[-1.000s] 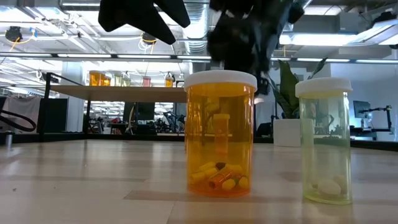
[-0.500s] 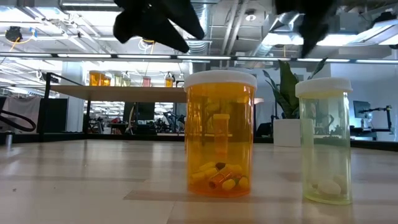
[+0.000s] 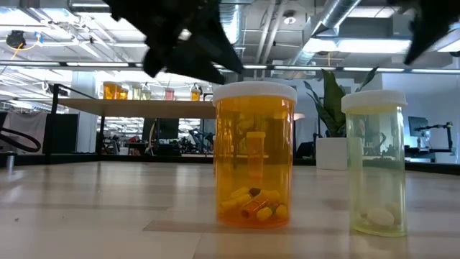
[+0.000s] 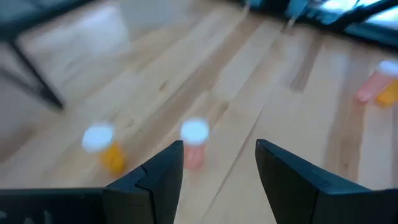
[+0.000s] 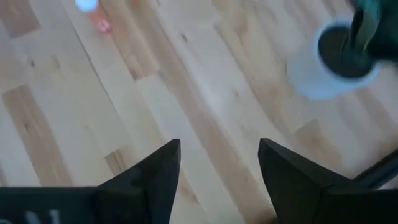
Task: Pick and place medicine bottles onto shelf by color
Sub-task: Put the right pink pill bottle on the shelf aligned with the other pink pill bottle
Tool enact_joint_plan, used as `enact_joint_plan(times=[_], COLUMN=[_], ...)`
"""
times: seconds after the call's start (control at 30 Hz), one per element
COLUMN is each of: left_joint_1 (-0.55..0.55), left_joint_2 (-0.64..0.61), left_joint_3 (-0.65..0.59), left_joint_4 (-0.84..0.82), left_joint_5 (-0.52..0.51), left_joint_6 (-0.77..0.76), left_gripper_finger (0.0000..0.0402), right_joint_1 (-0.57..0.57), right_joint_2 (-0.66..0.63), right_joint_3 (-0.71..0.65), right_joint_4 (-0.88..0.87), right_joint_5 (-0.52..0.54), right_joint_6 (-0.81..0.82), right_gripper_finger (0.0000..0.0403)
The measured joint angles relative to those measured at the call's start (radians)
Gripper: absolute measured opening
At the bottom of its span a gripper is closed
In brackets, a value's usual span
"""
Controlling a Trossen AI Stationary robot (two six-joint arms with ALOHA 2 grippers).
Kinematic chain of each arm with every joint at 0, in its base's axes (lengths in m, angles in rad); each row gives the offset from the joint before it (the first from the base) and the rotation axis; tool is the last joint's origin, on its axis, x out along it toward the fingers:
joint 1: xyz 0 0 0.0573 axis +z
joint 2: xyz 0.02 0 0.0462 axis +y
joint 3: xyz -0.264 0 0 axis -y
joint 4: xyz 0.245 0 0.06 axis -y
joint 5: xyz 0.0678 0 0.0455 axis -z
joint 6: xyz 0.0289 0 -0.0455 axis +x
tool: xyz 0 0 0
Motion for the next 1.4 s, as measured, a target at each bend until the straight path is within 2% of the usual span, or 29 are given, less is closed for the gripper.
enact_joint_plan(times=[0.13, 0.2, 0.33, 0.5, 0.6, 0.8, 1.0, 1.4], left_joint_1=[0.027, 0.045, 0.083, 0.109, 0.122, 0.124, 0.14, 0.14], left_joint_2=[0.025, 0.049, 0.102, 0.168, 0.192, 0.203, 0.244, 0.266], left_joint_3=[-0.034, -0.031, -0.031, -0.023, -0.017, -0.018, -0.018, -0.018], left_joint_4=[0.151, 0.204, 0.259, 0.304, 0.324, 0.328, 0.349, 0.358], left_joint_5=[0.001, 0.021, 0.046, 0.03, 0.072, 0.042, 0.124, 0.081], left_joint_6=[0.2, 0.254, 0.286, 0.287, 0.271, 0.279, 0.246, 0.212], left_gripper_finger=[0.0197, 0.02, 0.0204, 0.0204, 0.0204, 0.0204, 0.0204, 0.0198], right_joint_1=[0.093, 0.142, 0.225, 0.302, 0.333, 0.354, 0.349, 0.349], right_joint_2=[-0.068, -0.095, -0.129, -0.129, -0.127, -0.123, -0.122, -0.122], right_joint_3=[-0.124, -0.182, -0.274, -0.333, -0.354, -0.352, -0.352, -0.352], right_joint_4=[0.005, 0.01, 0.057, 0.094, 0.097, 0.1, 0.098, 0.099], right_joint_5=[-0.001, -0.002, -0.001, -0.001, 0.0, 0.023, 0.046, 0.046], right_joint_6=[0.162, 0.243, 0.366, 0.473, 0.517, 0.529, 0.528, 0.537], right_gripper_finger=[0.0231, 0.0229, 0.0226, 0.0226, 0.0226, 0.0226, 0.0226, 0.0226])
